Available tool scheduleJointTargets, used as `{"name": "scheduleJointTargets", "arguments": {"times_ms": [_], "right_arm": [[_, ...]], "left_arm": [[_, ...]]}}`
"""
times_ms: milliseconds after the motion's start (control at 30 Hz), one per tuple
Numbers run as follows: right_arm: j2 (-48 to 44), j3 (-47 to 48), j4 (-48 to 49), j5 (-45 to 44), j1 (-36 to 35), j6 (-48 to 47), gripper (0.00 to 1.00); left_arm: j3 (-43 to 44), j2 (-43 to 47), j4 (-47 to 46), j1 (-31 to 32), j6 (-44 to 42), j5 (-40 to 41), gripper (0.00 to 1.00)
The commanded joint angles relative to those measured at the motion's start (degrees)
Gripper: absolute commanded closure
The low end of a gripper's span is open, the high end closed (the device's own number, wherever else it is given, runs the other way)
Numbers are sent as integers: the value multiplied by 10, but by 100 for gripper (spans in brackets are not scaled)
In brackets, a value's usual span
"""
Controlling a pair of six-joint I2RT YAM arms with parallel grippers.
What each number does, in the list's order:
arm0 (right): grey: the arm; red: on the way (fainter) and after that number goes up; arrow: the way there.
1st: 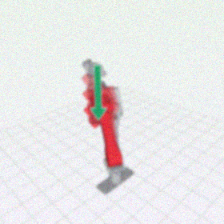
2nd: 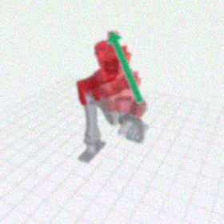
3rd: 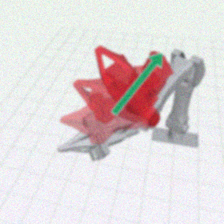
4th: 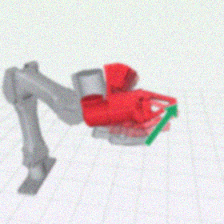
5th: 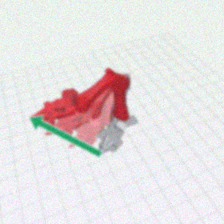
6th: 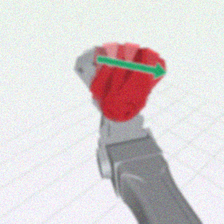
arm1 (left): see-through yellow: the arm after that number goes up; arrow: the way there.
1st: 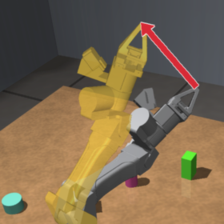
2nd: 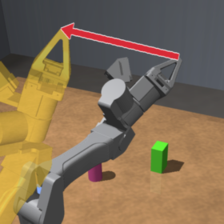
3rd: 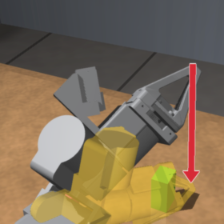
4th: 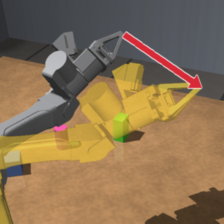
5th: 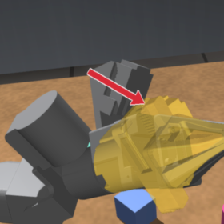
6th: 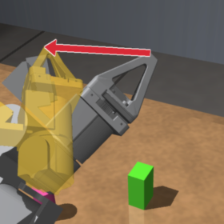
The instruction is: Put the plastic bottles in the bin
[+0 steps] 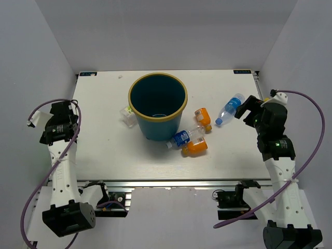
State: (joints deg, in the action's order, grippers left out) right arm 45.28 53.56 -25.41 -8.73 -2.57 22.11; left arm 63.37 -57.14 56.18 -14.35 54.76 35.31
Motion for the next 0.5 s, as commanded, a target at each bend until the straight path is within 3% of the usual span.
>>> {"name": "scheduleJointTargets", "arguments": {"times_ms": [0, 133, 367, 467], "right_arm": [[1, 6, 21, 22, 4, -11, 11], [10, 7, 10, 48, 4, -22, 10], [18, 11, -7, 30, 3, -21, 11], [20, 5, 2, 76, 4, -44, 11]], "left_arm": [[-7, -17, 12, -2, 78, 29, 2], [-33, -39, -28, -10, 157, 39, 2], [-107, -85, -92, -96, 270, -14, 2], [-125, -105, -116, -118, 298, 5, 2]]}}
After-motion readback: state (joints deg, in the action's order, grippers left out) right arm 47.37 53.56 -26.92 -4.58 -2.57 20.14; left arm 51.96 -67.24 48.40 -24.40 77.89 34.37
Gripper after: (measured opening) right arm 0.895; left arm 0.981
